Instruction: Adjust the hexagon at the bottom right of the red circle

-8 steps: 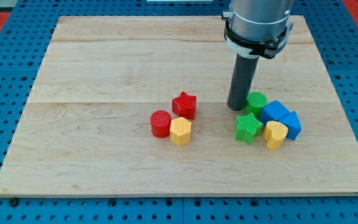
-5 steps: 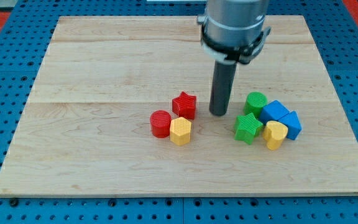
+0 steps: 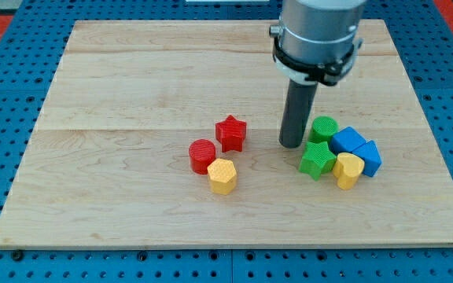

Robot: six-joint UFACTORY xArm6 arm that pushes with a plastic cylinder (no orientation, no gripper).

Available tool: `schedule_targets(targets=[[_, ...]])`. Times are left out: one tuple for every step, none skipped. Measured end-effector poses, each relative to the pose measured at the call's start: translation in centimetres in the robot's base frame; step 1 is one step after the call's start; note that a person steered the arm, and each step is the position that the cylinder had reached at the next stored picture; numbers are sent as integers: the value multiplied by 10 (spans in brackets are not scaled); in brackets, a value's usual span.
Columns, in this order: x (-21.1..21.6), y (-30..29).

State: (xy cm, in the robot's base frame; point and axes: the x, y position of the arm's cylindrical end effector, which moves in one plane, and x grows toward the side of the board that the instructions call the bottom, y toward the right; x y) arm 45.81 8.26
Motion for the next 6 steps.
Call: schedule_targets(targets=[[-70,-22],[-89,24],[-95,35],[-95,35],[-95,31],[-95,29]])
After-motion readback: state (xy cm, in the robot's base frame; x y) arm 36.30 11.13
